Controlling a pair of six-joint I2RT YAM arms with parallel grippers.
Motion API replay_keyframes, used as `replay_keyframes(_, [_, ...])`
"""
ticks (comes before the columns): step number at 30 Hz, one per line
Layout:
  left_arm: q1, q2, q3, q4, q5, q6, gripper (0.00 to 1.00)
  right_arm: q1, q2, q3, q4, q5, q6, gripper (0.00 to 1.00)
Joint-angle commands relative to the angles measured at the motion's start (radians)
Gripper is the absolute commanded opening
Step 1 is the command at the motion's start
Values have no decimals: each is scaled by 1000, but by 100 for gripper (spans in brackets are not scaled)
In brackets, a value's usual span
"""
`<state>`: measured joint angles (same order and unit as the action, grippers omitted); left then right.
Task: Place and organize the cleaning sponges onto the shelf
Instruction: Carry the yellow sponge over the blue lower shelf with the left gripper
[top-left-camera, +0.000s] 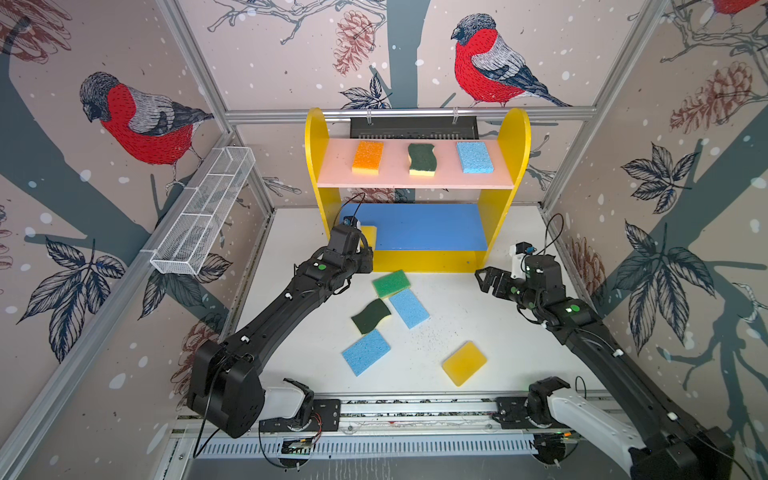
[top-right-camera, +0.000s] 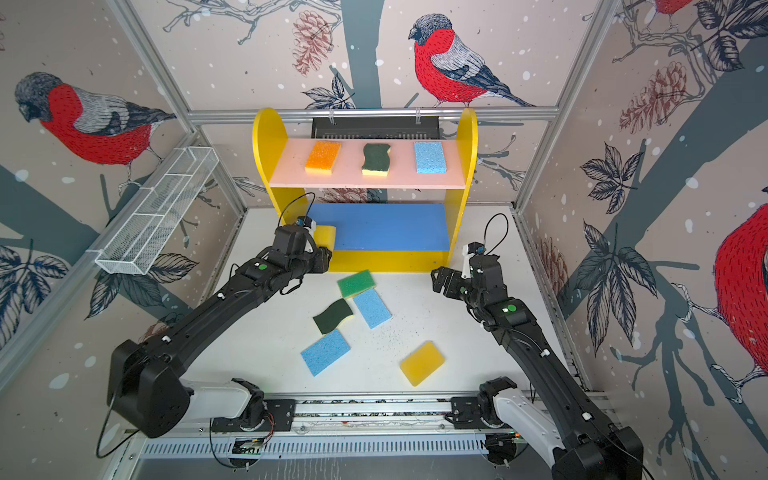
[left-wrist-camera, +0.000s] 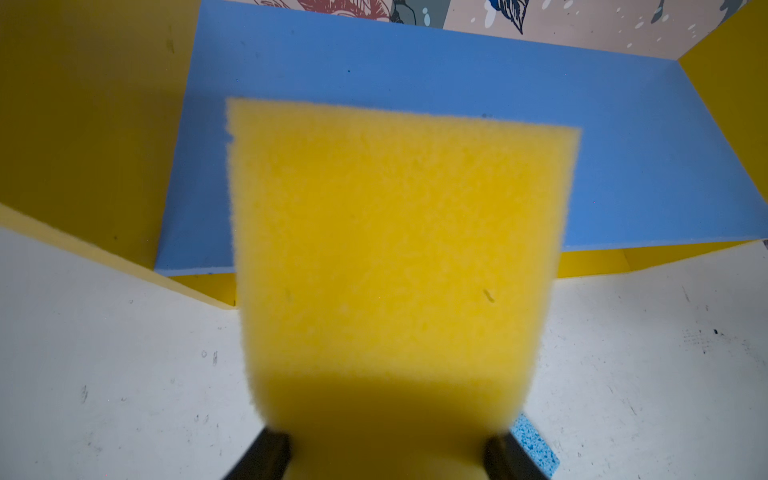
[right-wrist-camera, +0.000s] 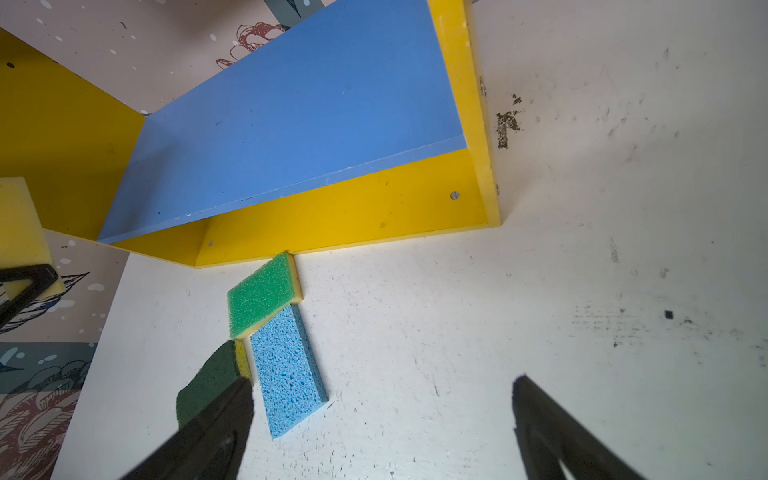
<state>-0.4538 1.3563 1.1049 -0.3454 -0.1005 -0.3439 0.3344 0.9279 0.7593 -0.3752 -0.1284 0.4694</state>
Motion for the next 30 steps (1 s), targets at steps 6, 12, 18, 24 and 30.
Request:
replay_keyframes(6, [0, 73, 57, 61, -58, 8, 53, 7, 28, 17, 40, -12, 29, 97])
replay_keyframes(12, [0, 112, 61, 96, -82, 10, 53, 21, 55, 37, 41, -12, 39, 96])
replay_keyframes(18, [0, 150, 78, 118, -98, 8, 54, 38, 81, 55, 41, 0, 42, 96])
replay_keyframes(24, [0, 203, 111, 123, -134, 3, 54, 65, 93, 62, 45, 18, 50, 96])
replay_keyframes(30, [0, 244, 128, 149, -161, 10, 54, 82, 101, 70, 41, 34, 50, 96])
